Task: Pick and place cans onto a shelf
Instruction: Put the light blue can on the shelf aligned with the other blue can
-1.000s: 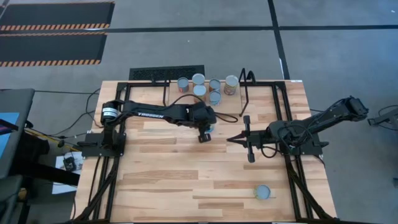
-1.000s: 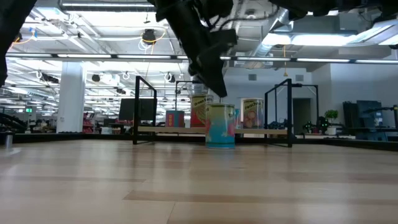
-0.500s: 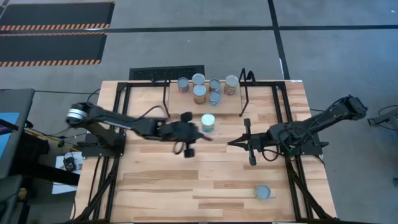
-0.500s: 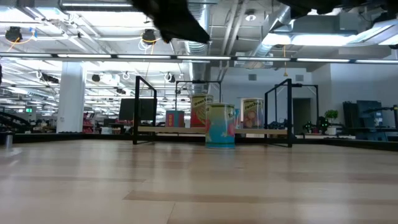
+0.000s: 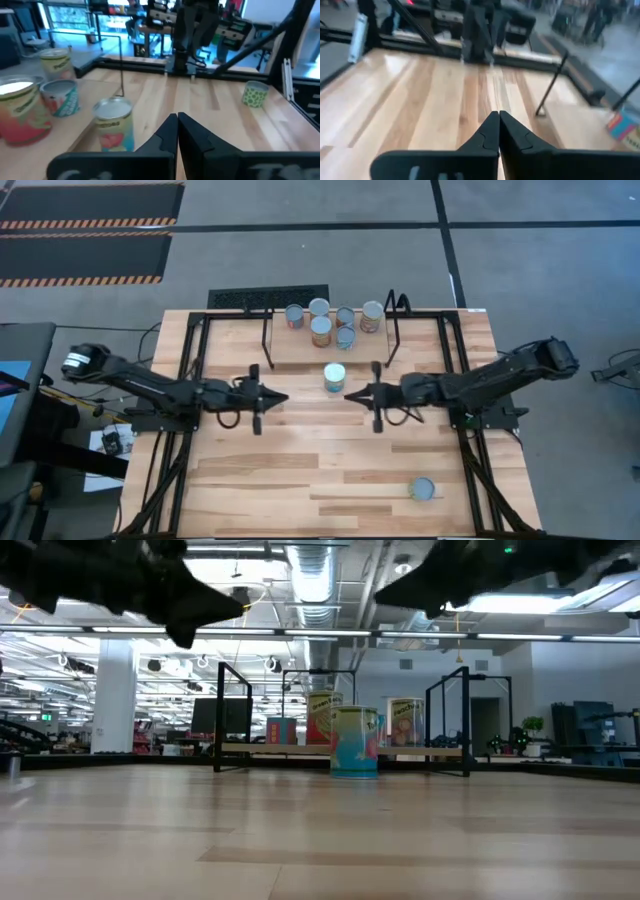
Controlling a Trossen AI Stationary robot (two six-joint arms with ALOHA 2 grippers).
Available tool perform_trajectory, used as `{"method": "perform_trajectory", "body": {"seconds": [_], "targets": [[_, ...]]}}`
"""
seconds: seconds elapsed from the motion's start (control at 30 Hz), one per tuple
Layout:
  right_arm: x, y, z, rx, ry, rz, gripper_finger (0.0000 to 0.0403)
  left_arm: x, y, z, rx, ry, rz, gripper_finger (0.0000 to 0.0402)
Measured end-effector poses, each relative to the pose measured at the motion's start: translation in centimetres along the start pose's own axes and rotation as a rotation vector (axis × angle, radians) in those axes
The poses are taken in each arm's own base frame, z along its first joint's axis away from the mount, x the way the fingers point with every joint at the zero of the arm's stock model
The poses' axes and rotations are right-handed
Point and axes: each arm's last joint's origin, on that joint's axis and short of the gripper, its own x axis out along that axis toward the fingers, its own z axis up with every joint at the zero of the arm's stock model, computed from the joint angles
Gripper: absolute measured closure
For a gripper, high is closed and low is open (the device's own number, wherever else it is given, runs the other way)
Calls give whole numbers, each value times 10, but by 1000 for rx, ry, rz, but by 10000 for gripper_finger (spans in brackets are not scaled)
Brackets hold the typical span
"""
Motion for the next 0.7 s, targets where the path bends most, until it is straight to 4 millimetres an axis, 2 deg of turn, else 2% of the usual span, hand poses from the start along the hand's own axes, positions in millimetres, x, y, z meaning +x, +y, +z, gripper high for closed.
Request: {"method": "perform_trajectory", "body": {"seconds": [0.17,0.37,0.57,0.7], "targets": [[26,-8,-1,9,188,-25,352,-13,8,-13,-16,-49,4,401],[52,-24,-5,-22,436,-56,295,-16,11,-17,-12,-48,9,401],[75,-40,-9,-81,575,-97,238,-16,11,-17,-5,-51,8,401],[86,-44,-14,-159,651,-78,224,-16,11,-17,-4,-45,9,401]]}}
